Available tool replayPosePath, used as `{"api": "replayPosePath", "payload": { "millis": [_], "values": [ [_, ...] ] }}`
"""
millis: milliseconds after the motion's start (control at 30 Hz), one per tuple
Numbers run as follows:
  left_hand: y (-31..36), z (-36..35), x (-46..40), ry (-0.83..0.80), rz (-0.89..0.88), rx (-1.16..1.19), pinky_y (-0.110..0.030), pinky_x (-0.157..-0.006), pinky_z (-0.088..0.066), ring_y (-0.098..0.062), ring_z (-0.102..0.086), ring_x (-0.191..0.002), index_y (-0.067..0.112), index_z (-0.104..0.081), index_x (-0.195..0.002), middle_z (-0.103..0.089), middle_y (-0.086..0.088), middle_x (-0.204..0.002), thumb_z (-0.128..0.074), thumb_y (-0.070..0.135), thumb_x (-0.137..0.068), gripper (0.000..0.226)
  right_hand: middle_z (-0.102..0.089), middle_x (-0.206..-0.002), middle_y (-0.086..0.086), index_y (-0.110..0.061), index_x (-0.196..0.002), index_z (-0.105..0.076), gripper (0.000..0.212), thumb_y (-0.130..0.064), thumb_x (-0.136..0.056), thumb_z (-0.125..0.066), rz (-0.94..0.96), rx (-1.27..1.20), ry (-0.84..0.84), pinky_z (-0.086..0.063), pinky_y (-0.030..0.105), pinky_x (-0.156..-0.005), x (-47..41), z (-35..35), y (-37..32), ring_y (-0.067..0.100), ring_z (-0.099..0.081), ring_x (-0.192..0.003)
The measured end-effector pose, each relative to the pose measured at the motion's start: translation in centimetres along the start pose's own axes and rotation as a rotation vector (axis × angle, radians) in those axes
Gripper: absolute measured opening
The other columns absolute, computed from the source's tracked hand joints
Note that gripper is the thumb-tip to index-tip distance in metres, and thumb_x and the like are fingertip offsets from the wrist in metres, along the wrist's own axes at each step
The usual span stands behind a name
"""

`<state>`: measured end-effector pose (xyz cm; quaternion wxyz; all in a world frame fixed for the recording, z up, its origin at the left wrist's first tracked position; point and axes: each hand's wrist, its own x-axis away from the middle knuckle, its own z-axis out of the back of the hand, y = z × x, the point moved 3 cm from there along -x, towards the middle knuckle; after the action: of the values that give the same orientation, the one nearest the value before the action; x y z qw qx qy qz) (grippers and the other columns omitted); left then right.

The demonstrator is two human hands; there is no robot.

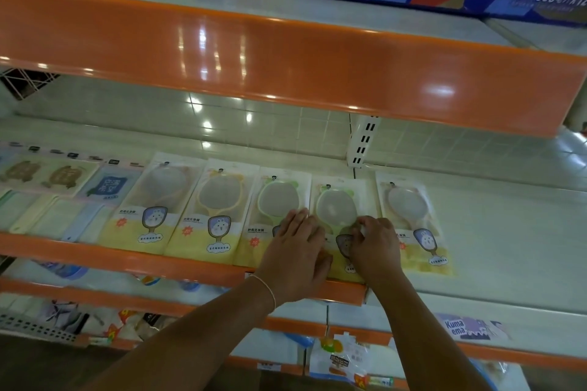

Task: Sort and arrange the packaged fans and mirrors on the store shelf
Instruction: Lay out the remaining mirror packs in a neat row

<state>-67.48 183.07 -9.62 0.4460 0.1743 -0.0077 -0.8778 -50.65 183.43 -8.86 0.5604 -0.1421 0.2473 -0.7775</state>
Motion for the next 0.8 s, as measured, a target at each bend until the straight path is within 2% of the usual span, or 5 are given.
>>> {"api": "replayPosePath", "payload": {
  "millis": [133, 267, 433, 533, 800],
  "values": [
    [-1.3, 1.1, 0.0, -0.007, -0.014, 0.036, -0.043, -0.121, -0.013, -0.031, -0.026, -0.143, 0.008, -0.048, -0.136, -0.044, -0.014, -0.145, -0.043, 0.044, -0.088, 0.06, -0.057, -0.108, 0.009, -0.011, -0.106, -0.064, 0.025, -0.024, -0.085, -0.06, -0.01, 0.06, -0.032, -0.035, 0.025, -0.077, -0.3, -0.7, 0.5, 0.023, -0.051, -0.096],
    [-3.9, 2.3, -0.1, -0.013, 0.007, 0.098, -0.043, -0.12, -0.013, -0.031, -0.023, -0.144, 0.006, -0.046, -0.138, -0.041, -0.014, -0.147, -0.039, 0.037, -0.08, 0.066, -0.058, -0.126, 0.009, -0.017, -0.121, -0.062, 0.042, -0.037, -0.085, -0.058, 0.064, 0.207, -0.011, -0.037, 0.038, -0.098, -0.4, -0.6, 0.0, 0.029, -0.046, -0.12],
    [-5.7, 2.4, 0.3, -0.053, 0.007, 0.145, -0.045, -0.119, -0.018, -0.027, -0.017, -0.146, 0.01, -0.044, -0.141, -0.036, -0.011, -0.151, -0.044, 0.046, -0.083, 0.068, -0.025, -0.157, 0.008, -0.03, -0.141, -0.043, 0.056, -0.054, -0.091, -0.048, 0.171, 0.188, -0.142, -0.02, 0.048, -0.115, -0.1, -1.0, -1.3, 0.033, -0.015, -0.145],
    [-5.6, 2.0, 0.6, -0.124, -0.034, 0.104, -0.041, -0.121, -0.01, -0.024, -0.009, -0.148, 0.014, -0.038, -0.145, -0.029, -0.007, -0.155, -0.046, 0.054, -0.083, 0.074, -0.012, -0.161, 0.004, -0.036, -0.146, -0.035, 0.059, -0.06, -0.092, -0.041, 0.189, 0.234, -0.211, -0.009, 0.047, -0.118, 0.2, -1.8, -1.3, 0.029, -0.003, -0.148],
    [-5.3, 1.5, 1.1, -0.164, -0.041, 0.051, -0.039, -0.122, -0.003, -0.021, -0.003, -0.149, 0.017, -0.035, -0.147, -0.024, -0.004, -0.157, -0.045, 0.057, -0.085, 0.074, -0.013, -0.161, 0.005, -0.036, -0.145, -0.036, 0.06, -0.063, -0.092, -0.039, 0.154, 0.243, -0.196, -0.009, 0.046, -0.118, 0.4, -2.4, -1.6, 0.03, -0.004, -0.148]
  ]
}}
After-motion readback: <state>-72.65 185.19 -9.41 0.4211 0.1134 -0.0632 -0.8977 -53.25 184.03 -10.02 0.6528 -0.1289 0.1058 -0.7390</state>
